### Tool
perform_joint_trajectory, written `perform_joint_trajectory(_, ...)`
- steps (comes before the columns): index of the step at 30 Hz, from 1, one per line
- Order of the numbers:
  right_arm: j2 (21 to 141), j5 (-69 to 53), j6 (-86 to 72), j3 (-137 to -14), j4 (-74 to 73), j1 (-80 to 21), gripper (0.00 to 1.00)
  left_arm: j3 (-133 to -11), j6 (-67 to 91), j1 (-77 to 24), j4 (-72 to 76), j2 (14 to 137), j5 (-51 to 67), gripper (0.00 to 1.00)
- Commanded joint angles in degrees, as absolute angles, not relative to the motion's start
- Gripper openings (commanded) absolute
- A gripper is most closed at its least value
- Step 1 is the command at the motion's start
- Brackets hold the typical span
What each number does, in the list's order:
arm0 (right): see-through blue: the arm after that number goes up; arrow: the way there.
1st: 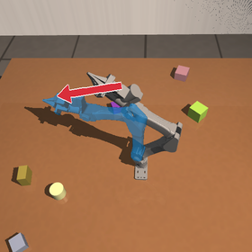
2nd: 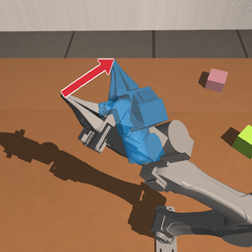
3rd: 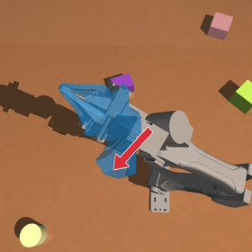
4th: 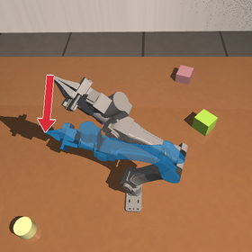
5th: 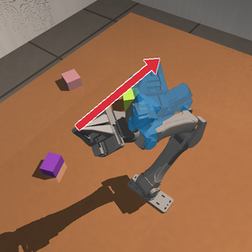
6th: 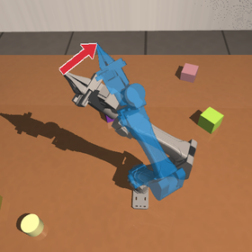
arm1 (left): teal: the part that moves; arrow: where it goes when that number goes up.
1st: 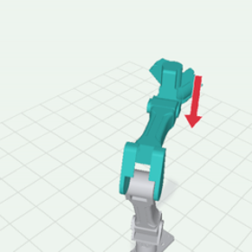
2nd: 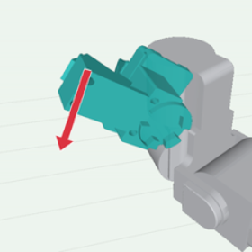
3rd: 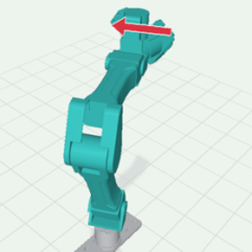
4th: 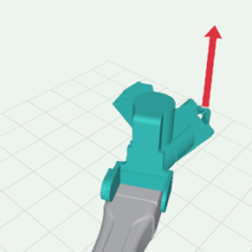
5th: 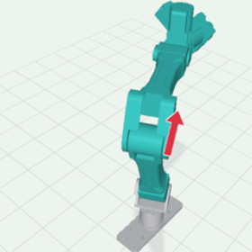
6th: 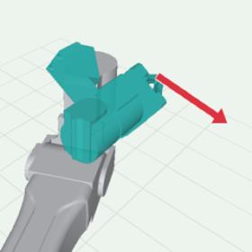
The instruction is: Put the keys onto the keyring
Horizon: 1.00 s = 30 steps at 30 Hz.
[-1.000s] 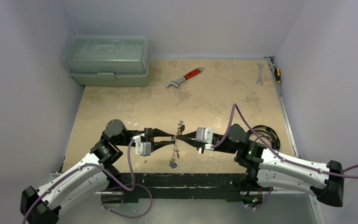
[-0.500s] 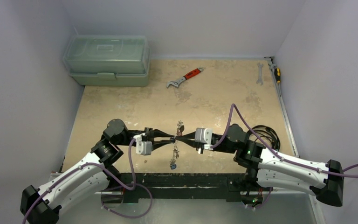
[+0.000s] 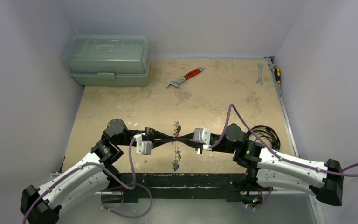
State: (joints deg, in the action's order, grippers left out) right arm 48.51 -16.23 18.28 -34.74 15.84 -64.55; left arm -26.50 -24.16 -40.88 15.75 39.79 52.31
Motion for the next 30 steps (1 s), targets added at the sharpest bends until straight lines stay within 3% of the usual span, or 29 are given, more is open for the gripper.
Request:
perform_joint_trajectory(1,48.34,-17.31,18.65,-36.58,20.07,-64.68,0.0,-28.58,-23.93,-40.63,17.39,39.92,53.9,0.0)
perform_joint_trajectory(6,48.51,-16.45,17.79,-36.7,20.05,-64.63,0.0,-28.63,-25.45,-40.63,15.7,39.24,51.32,0.0)
perform_joint_trajectory(11,48.34,-14.64,17.54,-37.95,15.64,-64.67,0.28,-29.79,-28.48,-40.63,12.06,39.16,48.1,0.0)
perform_joint_trajectory(14,48.25,-12.71,18.11,-38.91,11.83,-64.6,0.34,-30.04,-29.45,-40.64,10.93,39.07,46.56,0.0)
perform_joint_trajectory(21,49.95,-8.67,19.18,-42.53,4.46,-64.66,0.41,-30.18,-30.05,-40.61,9.9,39.06,44.57,0.0)
perform_joint_trajectory(30,55.18,-10.72,19.63,-46.13,1.82,-64.62,0.41,-30.63,-30.48,-40.61,8.44,39.71,43.54,0.0)
